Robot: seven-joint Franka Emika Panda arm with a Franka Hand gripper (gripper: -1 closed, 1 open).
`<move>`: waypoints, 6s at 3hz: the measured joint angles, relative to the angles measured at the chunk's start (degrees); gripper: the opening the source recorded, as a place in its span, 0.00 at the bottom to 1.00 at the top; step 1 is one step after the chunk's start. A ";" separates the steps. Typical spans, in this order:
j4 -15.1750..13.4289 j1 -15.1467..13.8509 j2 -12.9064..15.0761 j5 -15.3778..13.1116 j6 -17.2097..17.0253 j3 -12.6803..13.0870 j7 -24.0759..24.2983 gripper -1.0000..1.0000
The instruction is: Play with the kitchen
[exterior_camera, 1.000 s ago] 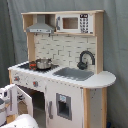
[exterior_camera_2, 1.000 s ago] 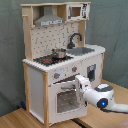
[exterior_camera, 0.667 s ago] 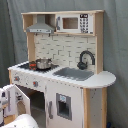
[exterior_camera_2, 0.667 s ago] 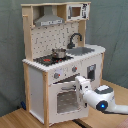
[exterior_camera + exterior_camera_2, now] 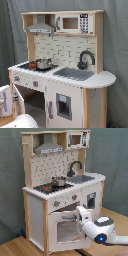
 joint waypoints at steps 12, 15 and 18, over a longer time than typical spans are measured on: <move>2.03 13.01 3.30 -5.31 -17.91 -16.76 -31.03 1.00; -0.82 13.91 3.74 -5.12 -17.87 -25.12 -49.51 1.00; -4.02 17.86 6.36 -2.18 -17.88 -29.78 -67.07 1.00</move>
